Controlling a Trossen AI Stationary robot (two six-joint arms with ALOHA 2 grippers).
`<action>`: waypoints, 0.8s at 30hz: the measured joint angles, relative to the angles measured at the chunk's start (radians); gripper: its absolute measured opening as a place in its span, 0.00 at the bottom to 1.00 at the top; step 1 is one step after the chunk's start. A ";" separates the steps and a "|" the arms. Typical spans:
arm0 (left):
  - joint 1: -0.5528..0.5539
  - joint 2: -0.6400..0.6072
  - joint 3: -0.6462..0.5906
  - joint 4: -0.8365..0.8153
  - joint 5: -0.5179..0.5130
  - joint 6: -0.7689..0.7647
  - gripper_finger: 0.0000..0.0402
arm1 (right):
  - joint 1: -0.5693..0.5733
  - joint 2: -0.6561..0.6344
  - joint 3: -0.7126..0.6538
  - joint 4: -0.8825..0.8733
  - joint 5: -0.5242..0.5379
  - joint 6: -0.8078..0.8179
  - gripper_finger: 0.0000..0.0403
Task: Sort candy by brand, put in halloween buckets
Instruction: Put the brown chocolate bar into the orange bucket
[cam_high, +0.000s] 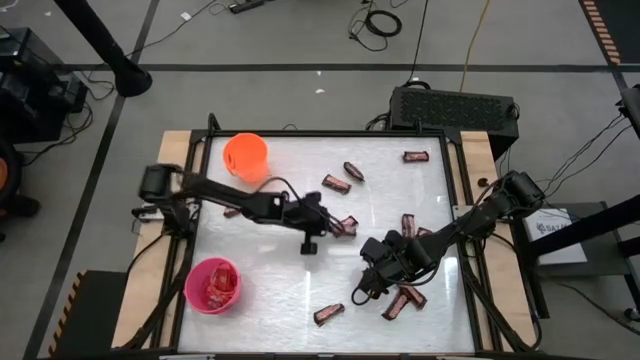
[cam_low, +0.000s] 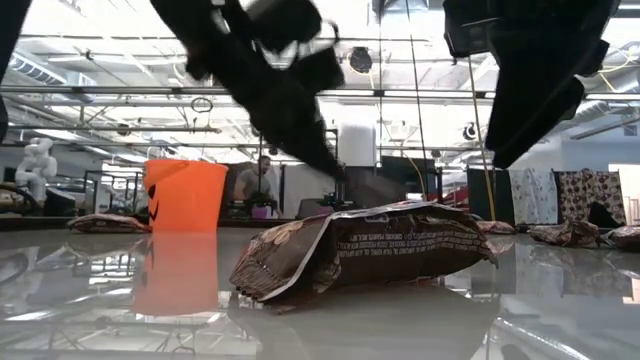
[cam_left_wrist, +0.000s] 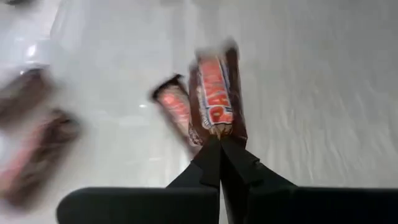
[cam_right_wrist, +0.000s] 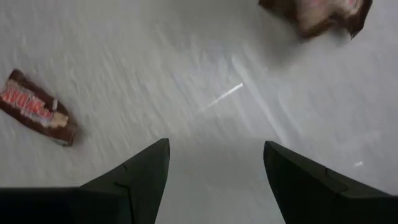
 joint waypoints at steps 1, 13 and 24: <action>0.006 -0.037 0.000 -0.040 -0.018 0.005 0.00 | 0.000 0.000 0.000 0.000 0.012 0.001 0.62; 0.157 -0.477 -0.002 -0.595 -0.413 0.058 0.00 | -0.026 0.001 0.000 0.030 0.144 -0.010 0.62; 0.451 -0.605 -0.002 -0.897 -0.463 -0.029 0.00 | -0.085 0.001 0.000 0.074 0.155 -0.068 0.62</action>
